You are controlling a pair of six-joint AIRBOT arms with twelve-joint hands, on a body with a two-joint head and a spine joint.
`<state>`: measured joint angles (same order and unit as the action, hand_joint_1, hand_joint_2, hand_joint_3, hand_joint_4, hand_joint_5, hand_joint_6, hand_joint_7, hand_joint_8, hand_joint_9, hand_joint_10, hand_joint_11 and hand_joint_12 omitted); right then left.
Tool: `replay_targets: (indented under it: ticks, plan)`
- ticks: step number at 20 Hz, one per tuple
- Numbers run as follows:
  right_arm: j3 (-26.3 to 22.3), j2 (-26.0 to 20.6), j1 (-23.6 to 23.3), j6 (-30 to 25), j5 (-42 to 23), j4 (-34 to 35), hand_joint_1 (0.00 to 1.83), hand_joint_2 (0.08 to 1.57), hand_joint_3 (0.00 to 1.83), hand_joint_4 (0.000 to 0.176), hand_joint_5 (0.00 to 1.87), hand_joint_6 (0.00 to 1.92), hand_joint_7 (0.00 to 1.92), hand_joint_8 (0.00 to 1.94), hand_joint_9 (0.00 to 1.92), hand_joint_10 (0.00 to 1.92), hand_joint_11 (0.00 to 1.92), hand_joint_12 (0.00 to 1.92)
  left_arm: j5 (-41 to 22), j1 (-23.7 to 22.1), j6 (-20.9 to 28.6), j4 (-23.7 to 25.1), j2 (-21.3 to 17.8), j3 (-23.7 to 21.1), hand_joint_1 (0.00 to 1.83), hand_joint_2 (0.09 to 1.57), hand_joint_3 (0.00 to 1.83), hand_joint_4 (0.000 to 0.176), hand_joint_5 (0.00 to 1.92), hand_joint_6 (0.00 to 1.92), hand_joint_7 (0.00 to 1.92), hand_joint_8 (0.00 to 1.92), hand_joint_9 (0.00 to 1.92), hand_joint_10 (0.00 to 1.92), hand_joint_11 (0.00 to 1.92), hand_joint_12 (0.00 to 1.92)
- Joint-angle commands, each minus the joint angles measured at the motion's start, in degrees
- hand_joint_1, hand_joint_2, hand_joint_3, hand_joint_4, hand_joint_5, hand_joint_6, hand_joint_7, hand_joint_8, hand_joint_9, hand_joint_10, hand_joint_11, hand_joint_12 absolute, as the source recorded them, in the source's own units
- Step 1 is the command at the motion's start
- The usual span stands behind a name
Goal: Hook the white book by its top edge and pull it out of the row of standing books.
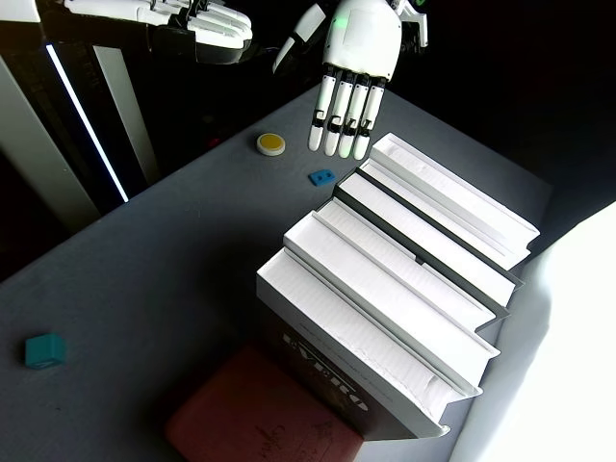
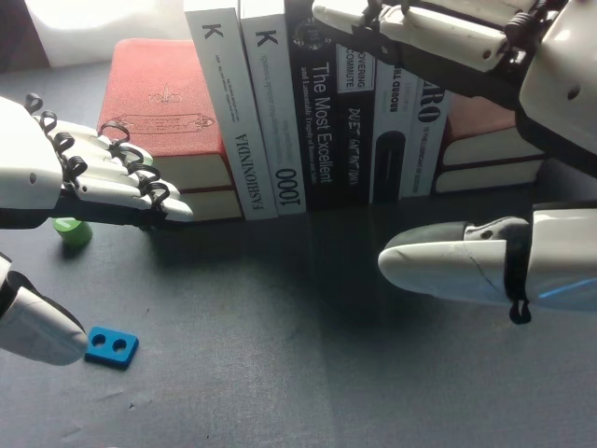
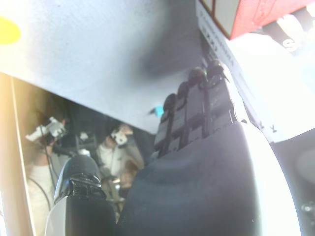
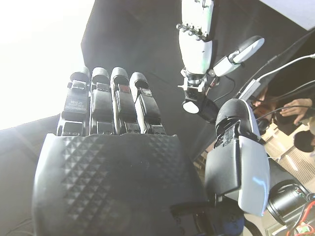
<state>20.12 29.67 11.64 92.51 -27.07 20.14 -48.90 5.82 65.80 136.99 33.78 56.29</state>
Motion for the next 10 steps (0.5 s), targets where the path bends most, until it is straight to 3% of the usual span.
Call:
replay_targets:
  ticks: [1,2,10]
  plan:
    - [-0.05,-0.08,-0.98,-0.02,-6.57,-0.95,0.00,1.06,0.13,0.000,0.00,0.01,0.00,0.00,0.00,0.00,0.00,0.00,2.51,-0.69,0.23,-2.17,0.02,-0.15,0.00,0.98,0.22,0.000,0.00,0.00,0.00,0.00,0.00,0.00,0.00,0.00]
    - [-0.05,-0.05,-0.98,-0.02,-6.57,-0.95,0.00,1.12,0.03,0.000,0.00,0.00,0.00,0.00,0.00,0.00,0.00,0.00,2.52,-0.69,0.27,-2.03,0.02,-0.17,0.00,1.05,0.08,0.000,0.00,0.00,0.00,0.00,0.00,0.00,0.00,0.00]
    - [1.10,1.27,-0.91,1.70,-6.59,1.19,0.00,1.13,0.02,0.000,0.00,0.00,0.00,0.00,0.00,0.00,0.00,0.00,2.58,-0.69,0.53,-1.28,0.02,0.24,0.00,1.08,0.03,0.000,0.00,0.00,0.00,0.00,0.00,0.00,0.00,0.00]
